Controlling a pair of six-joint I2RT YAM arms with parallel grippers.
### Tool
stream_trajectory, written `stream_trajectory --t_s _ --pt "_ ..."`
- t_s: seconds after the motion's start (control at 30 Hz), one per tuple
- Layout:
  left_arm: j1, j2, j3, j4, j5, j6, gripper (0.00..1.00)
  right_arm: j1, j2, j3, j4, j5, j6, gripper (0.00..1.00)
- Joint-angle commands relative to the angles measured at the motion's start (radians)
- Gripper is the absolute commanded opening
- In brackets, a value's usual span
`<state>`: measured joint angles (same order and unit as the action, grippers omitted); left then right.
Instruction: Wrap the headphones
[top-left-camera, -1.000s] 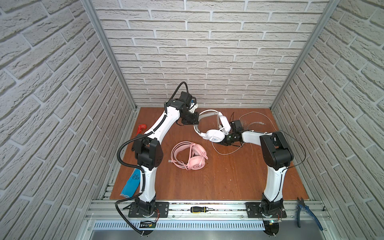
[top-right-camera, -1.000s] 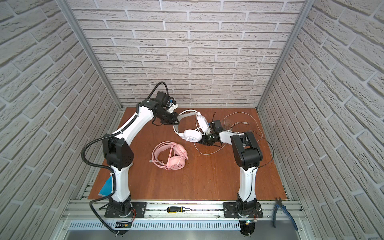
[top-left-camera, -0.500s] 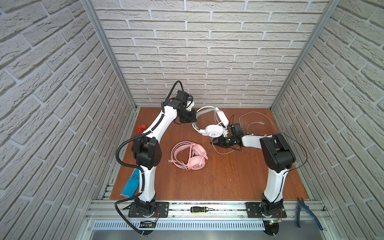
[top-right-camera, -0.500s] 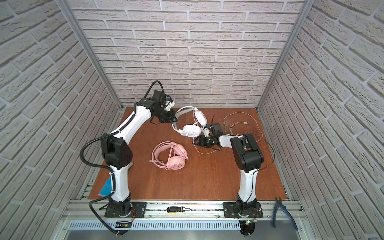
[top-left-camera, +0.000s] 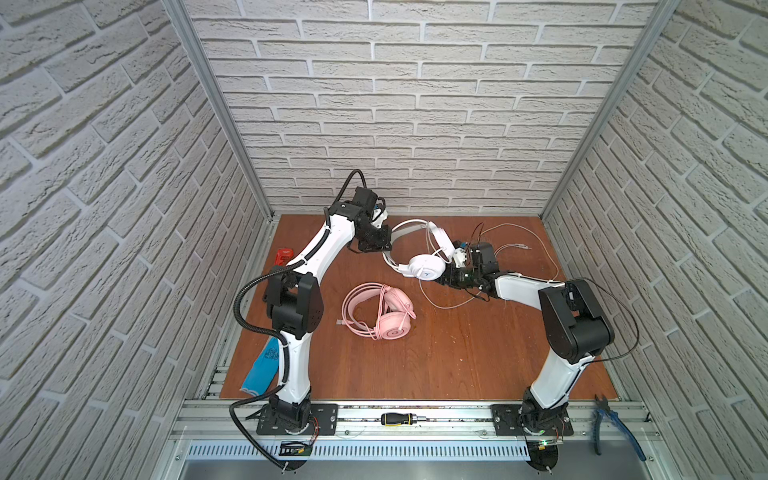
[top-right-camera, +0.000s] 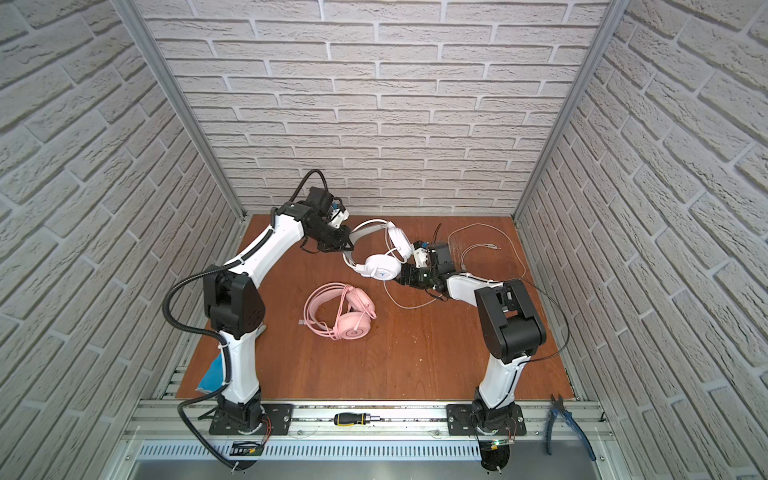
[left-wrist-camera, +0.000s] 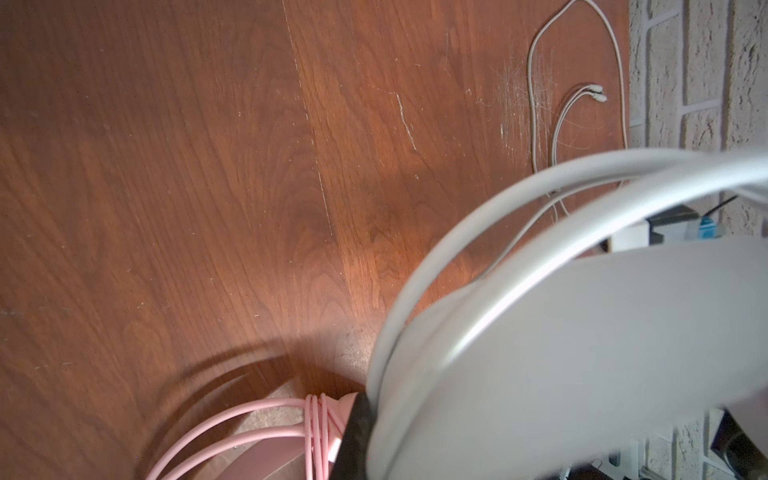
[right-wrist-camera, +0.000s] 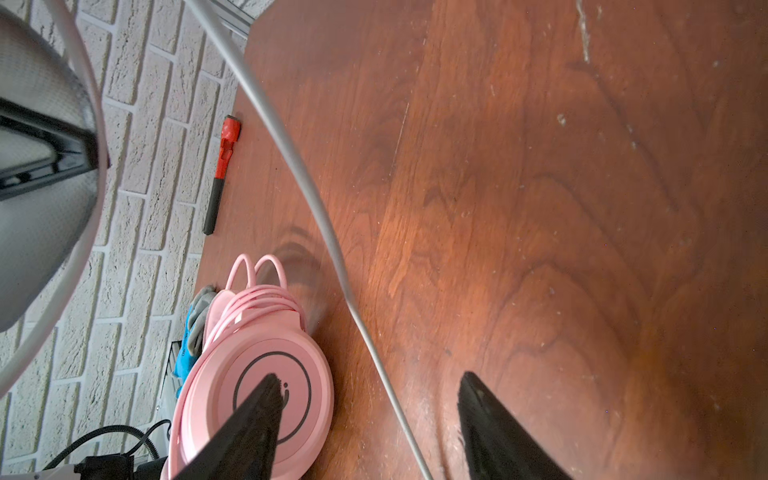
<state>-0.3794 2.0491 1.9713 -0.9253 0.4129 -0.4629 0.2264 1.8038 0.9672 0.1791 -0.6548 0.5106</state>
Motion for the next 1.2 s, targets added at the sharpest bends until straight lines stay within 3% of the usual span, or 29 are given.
stream_trajectory --t_s 0.0,0.3,0.67,1.17 --pt "0.009 -0.062 0.008 0.060 0.056 -0.021 0.00 0.010 -0.009 -0.028 0.111 -0.035 0.008 0.70" --pt "0.015 -0.046 0.082 0.019 0.057 -0.043 0.00 0.074 0.063 0.017 0.076 -0.020 -0.005 0.69" --pt "0.025 -0.043 0.113 0.043 0.048 -0.095 0.00 0.093 0.147 0.003 0.097 -0.060 -0.005 0.49" --pt "0.077 0.012 0.166 0.103 0.025 -0.194 0.00 0.094 0.154 -0.020 -0.030 -0.091 -0.110 0.35"
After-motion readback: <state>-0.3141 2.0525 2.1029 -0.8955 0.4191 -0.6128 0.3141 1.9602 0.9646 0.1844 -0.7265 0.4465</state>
